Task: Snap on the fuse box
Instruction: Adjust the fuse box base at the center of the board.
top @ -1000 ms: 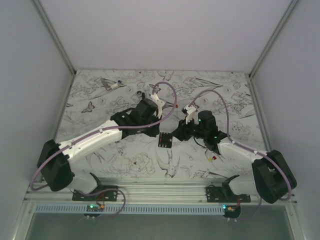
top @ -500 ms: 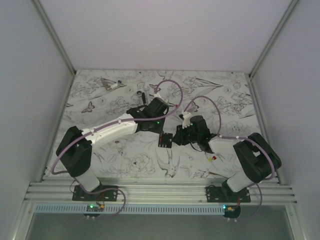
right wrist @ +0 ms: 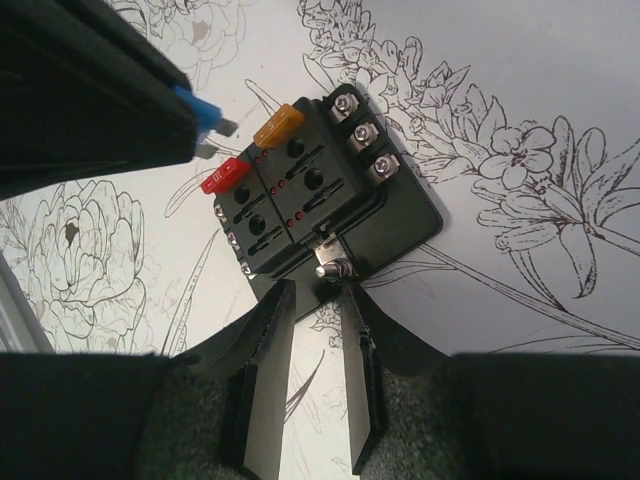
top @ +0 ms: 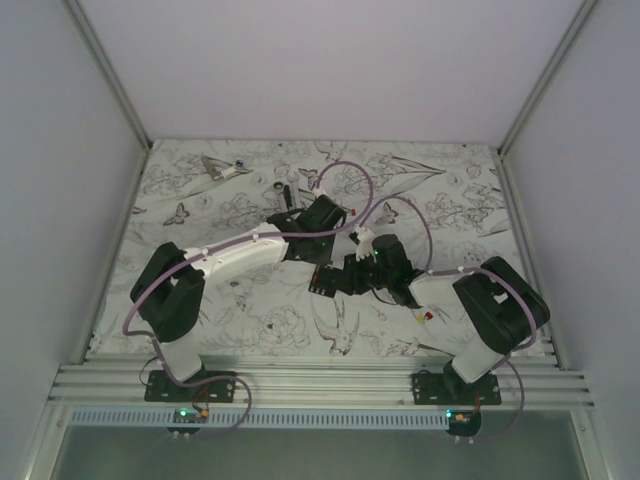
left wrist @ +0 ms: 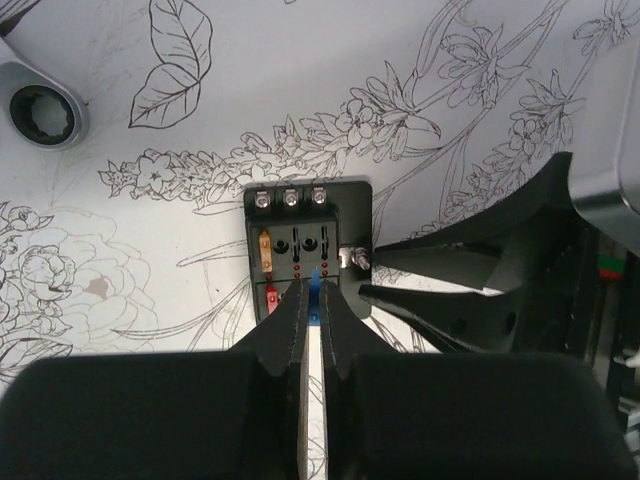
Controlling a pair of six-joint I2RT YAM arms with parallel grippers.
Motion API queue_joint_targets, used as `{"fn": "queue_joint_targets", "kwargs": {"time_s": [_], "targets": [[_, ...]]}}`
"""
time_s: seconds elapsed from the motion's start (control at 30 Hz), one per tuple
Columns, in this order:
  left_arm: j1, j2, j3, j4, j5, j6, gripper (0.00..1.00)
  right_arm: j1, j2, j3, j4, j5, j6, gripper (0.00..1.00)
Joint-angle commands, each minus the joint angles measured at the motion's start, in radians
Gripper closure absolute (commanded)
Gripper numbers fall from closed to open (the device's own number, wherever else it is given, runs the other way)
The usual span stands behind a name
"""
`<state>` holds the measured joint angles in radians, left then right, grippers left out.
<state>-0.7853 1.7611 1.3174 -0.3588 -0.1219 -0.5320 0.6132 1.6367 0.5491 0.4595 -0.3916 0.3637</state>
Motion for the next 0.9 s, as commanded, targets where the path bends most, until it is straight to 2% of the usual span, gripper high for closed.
{"fn": "queue_joint_targets", "kwargs": {"time_s": [0.0,0.17,0.33,0.47,0.67,0.87], "targets": [[-0.005,0.032,0.032,-0.026,-0.026,-0.008,1.0,0.006,-0.057,-0.002,0.02,0.011,-0.009,0.68],[-0.013,0.071,0.065,-0.067,-0.043,0.009,1.0,-0.038,-0.2,-0.035,-0.099,0.206,-0.051,0.6],[-0.033,0.107,0.101,-0.111,-0.092,0.012,1.0,-0.11,-0.334,-0.1,-0.126,0.35,-0.028,0.47],[-0.04,0.127,0.123,-0.135,-0.104,0.013,1.0,-0.125,-0.412,-0.135,-0.14,0.462,-0.013,0.31],[-0.04,0.154,0.146,-0.178,-0.119,0.009,1.0,-0.127,-0.456,-0.154,-0.15,0.529,0.004,0.12],[-0.04,0.188,0.169,-0.202,-0.101,0.013,1.0,-0.127,-0.46,-0.155,-0.151,0.541,0.008,0.03]]}}
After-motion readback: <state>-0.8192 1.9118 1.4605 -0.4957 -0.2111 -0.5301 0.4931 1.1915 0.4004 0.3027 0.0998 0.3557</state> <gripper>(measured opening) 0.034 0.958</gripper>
